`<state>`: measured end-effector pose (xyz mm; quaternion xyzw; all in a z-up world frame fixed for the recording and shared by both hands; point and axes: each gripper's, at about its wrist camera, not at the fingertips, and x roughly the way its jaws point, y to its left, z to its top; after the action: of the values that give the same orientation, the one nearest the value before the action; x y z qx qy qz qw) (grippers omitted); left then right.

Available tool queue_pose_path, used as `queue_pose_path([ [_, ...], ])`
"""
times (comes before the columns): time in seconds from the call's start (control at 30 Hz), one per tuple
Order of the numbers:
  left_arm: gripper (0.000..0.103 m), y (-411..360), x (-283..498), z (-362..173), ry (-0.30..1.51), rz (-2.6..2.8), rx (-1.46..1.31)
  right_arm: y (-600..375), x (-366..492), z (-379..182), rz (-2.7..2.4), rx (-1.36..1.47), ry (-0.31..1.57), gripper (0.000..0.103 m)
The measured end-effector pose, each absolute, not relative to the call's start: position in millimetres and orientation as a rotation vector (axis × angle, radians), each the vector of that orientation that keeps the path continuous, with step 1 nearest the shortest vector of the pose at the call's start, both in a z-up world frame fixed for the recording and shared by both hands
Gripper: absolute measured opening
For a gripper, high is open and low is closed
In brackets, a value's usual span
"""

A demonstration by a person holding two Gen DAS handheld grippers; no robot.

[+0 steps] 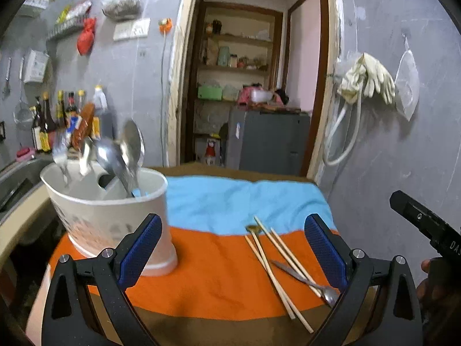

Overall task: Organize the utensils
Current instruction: 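Release the fork into the caddy while the right tool releases the spoon there, then close the left tool on a wooden chopstick while the right tool grips another chopstick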

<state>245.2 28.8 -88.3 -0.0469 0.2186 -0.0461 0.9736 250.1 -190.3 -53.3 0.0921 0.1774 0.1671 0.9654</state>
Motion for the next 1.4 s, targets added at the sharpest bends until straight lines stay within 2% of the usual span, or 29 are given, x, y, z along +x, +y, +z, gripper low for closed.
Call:
queue_pose_path([
  [0.17,0.095,25.0,264.3,-107.2,0.531,-0.148,-0.116,-195.5,266.8,-69.4,0.339,0.19,0.445,0.103],
  [0.2,0.093,24.0,268.2,-110.7,0.545,-0.156,-0.118,-196.2,271.4,-72.5,0.347,0.193,0.465,0.097],
  [0.23,0.088,23.1,270.7,-112.9,0.556,-0.164,-0.117,-197.2,275.3,-75.0,0.354,0.197,0.48,0.087],
  [0.3,0.076,20.2,279.1,-118.7,0.588,-0.179,-0.108,-197.5,283.9,-79.9,0.356,0.192,0.512,0.077],
  [0.37,0.064,17.2,288.0,-125.1,0.622,-0.189,-0.101,-197.0,291.6,-84.7,0.37,0.191,0.544,0.074],
  [0.47,0.053,15.0,300.1,-132.8,0.669,-0.19,-0.103,-196.3,301.2,-91.9,0.391,0.202,0.578,0.069],
  [0.67,0.034,16.2,325.5,-149.8,0.787,-0.172,-0.129,-183.4,320.2,-107.7,0.45,0.176,0.665,0.049],
  [0.83,0.027,17.8,340.5,-156.5,0.836,-0.192,-0.165,-165.4,334.9,-121.5,0.516,0.14,0.74,0.029],
  [0.9,0.023,18.0,346.0,-159.0,0.859,-0.202,-0.176,-158.2,340.9,-127.1,0.548,0.126,0.779,0.025],
  [1.17,0.012,19.1,364.0,-164.3,0.943,-0.18,-0.218,-149.3,356.8,-139.7,0.59,0.111,0.886,0.019],
  [1.4,0.01,10.3,377.8,-166.0,1.007,-0.173,-0.186,-148.2,360.1,-145.3,0.601,0.116,0.926,0.019],
])
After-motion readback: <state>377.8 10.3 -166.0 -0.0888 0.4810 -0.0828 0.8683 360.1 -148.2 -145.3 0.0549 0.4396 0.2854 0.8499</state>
